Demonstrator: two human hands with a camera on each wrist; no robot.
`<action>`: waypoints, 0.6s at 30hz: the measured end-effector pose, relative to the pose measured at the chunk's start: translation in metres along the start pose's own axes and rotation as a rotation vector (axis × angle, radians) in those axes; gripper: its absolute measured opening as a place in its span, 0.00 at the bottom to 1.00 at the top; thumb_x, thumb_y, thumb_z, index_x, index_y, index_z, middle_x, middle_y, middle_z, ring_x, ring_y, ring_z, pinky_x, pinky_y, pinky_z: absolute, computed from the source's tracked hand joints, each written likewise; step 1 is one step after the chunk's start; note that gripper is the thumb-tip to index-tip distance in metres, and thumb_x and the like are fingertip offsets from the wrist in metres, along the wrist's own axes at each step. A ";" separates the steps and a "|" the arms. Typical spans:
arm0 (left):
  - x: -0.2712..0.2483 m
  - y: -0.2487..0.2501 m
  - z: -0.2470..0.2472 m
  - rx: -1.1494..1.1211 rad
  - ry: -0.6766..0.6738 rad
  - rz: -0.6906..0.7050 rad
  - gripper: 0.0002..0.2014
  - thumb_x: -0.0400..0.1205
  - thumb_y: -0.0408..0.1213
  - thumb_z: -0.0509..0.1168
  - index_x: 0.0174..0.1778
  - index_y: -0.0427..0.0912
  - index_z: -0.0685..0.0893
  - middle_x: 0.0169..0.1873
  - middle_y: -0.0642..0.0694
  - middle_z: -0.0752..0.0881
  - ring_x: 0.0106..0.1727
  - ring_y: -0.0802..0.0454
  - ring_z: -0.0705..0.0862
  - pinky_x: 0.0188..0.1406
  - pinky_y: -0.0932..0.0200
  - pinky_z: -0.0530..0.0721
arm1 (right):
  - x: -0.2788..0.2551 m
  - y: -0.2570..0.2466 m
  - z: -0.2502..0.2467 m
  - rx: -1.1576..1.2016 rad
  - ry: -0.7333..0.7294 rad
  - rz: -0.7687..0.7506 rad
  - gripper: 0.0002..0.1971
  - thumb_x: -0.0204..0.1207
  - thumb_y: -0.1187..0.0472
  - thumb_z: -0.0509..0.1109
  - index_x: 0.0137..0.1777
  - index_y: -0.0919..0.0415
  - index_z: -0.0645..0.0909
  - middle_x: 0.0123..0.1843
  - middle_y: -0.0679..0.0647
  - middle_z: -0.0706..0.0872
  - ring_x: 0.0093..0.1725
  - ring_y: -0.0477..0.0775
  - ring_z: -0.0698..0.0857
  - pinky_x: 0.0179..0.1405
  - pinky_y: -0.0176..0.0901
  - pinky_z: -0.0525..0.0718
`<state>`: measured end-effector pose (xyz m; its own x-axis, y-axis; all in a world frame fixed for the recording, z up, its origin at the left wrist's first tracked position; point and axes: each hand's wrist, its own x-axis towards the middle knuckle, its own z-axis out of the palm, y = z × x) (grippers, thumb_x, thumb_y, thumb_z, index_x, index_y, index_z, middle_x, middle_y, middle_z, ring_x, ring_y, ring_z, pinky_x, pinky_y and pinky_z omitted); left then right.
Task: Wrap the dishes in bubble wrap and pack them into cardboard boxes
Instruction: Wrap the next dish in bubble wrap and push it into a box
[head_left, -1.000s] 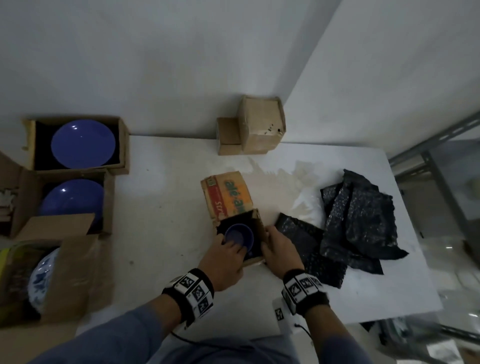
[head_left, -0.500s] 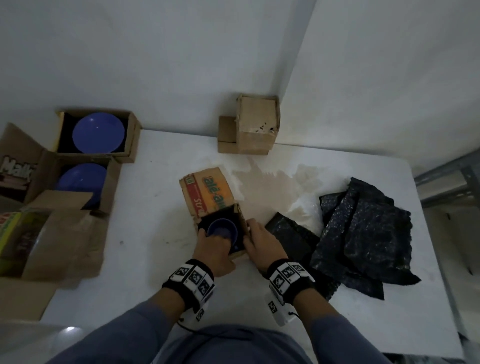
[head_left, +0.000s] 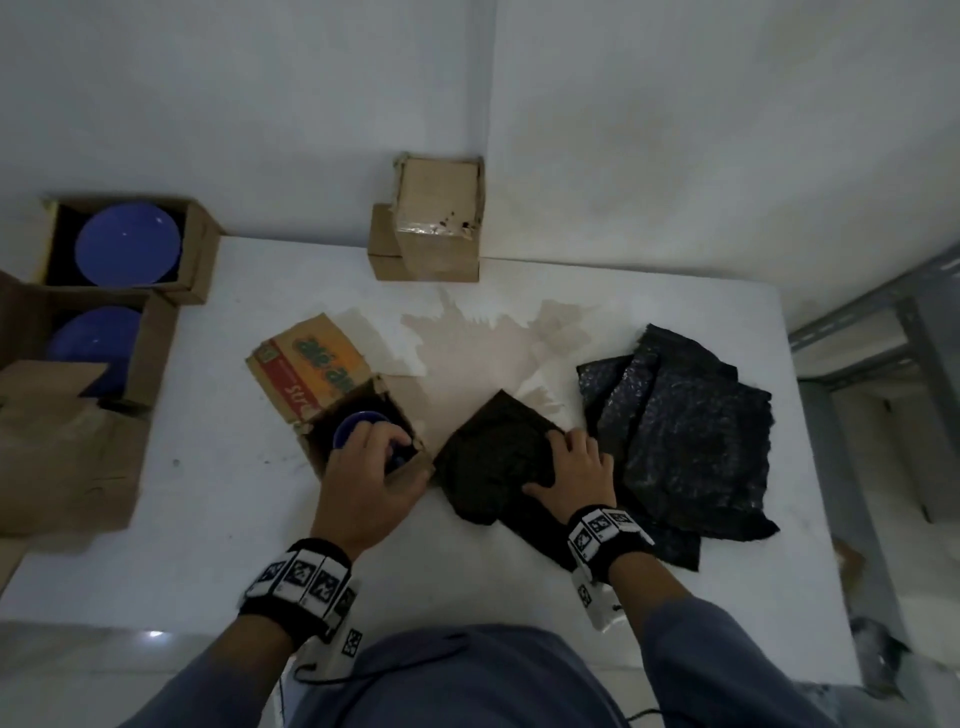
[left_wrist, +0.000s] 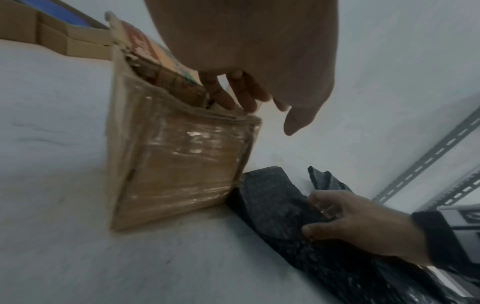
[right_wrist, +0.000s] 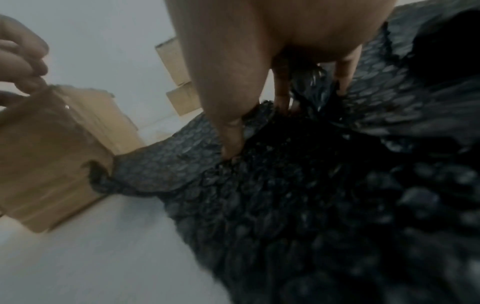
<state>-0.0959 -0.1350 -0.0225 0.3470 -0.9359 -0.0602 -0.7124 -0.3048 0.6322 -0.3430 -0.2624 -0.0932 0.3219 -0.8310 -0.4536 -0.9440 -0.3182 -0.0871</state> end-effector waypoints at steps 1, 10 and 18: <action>0.002 0.007 0.003 -0.026 -0.028 0.026 0.12 0.78 0.48 0.73 0.50 0.54 0.76 0.43 0.59 0.72 0.42 0.60 0.75 0.39 0.58 0.77 | 0.000 0.000 0.003 -0.002 0.023 -0.004 0.37 0.71 0.35 0.72 0.77 0.49 0.66 0.74 0.56 0.68 0.74 0.62 0.68 0.71 0.59 0.70; 0.030 0.047 0.029 0.034 -0.145 0.183 0.14 0.75 0.41 0.71 0.55 0.55 0.79 0.51 0.56 0.79 0.49 0.55 0.81 0.46 0.47 0.83 | 0.015 0.010 -0.027 0.539 0.221 -0.094 0.12 0.80 0.57 0.70 0.60 0.60 0.84 0.55 0.60 0.85 0.54 0.64 0.85 0.59 0.56 0.82; 0.087 0.075 0.019 -0.031 -0.217 0.066 0.41 0.72 0.35 0.77 0.77 0.57 0.63 0.71 0.46 0.70 0.67 0.44 0.78 0.59 0.51 0.83 | 0.012 0.008 -0.086 0.938 0.408 -0.209 0.06 0.75 0.68 0.74 0.51 0.64 0.86 0.46 0.50 0.86 0.41 0.41 0.82 0.44 0.19 0.75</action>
<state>-0.1309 -0.2424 0.0049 0.1587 -0.9707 -0.1805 -0.7088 -0.2393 0.6636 -0.3408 -0.3140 -0.0227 0.3200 -0.9469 -0.0313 -0.4872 -0.1362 -0.8626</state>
